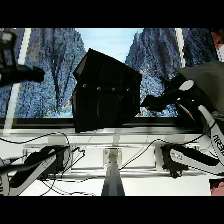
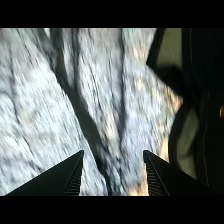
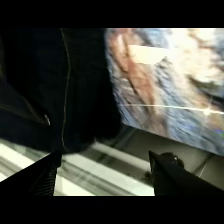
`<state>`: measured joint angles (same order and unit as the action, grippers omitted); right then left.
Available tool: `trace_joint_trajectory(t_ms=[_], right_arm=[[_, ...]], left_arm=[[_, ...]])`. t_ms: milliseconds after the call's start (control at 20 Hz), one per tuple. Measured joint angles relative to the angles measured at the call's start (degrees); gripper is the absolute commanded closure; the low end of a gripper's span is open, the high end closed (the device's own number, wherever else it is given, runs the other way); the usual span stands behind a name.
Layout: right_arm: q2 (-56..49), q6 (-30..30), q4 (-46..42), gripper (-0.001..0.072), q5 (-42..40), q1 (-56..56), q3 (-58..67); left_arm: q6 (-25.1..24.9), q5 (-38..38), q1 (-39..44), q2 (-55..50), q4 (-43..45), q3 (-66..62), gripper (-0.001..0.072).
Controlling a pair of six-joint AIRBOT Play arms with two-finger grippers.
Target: Fold the clothes and pants, and hang the long-sleeved shirts on hangers.
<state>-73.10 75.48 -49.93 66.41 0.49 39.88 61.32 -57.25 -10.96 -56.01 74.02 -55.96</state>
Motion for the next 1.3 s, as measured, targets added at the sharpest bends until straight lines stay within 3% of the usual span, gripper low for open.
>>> trace_joint_trajectory(t_ms=[150, 200, 250, 300, 350, 450, 500, 800, 1200, 1250, 1300], right_arm=[[-2.23, 1.73, 1.29, 0.0102, -5.14, 4.98, -1.64], [-2.93, 2.16, 1.92, 0.0195, -6.03, 6.03, -1.88], [-3.63, 2.34, 2.29, 0.0358, -6.99, 6.97, -2.05], [-4.07, 2.54, 2.16, 0.045, -7.93, 7.58, -2.23], [-4.39, 2.62, 2.05, 0.0458, -8.83, 7.98, -2.27], [-4.83, 1.29, 2.19, 0.064, -10.14, 8.57, -2.23], [-4.98, 0.33, 2.05, 0.0668, -10.6, 8.74, -2.19], [-5.25, -4.72, 2.71, 0.0668, -12.55, 10.54, -2.1], [-5.27, -6.03, 4.61, 0.0668, -17.46, 14.71, -2.1], [-5.29, -6.08, 4.66, 0.0668, -17.7, 14.86, -2.08], [-5.29, -6.1, 4.66, 0.0668, -17.86, 14.99, -1.97]], left_arm=[[0.02, -6.38, -2.38, -0.72, -4.66, 6.19, 0.0296], [-0.02, -8.15, -3.08, -0.85, -5.86, 8.35, 0.0296], [-0.11, -9.9, -3.78, -0.9, -6.91, 10.51, 0.0296], [-0.24, -11.26, -4.46, -1.01, -7.65, 12.79, 0.0297], [-0.31, -12.61, -5.05, -1.03, -8.44, 15.06, 0.0297], [-0.66, -14.84, -5.95, -1.09, -9.09, 19.34, 0.0296], [-0.72, -15.47, -6.25, -1.11, -9.44, 21.33, 0.0297], [-1.88, -16.41, -6.93, -1.55, -11.96, 31.34, 0.0297], [-3.41, -11.78, -6.88, -7.41, -18.73, 34.25, 0.0299], [-3.5, -10.8, -6.88, -8.22, -19.82, 34.29, 0.0309], [-3.78, -10.43, -6.88, -9.05, -20.46, 34.32, 0.0431]])
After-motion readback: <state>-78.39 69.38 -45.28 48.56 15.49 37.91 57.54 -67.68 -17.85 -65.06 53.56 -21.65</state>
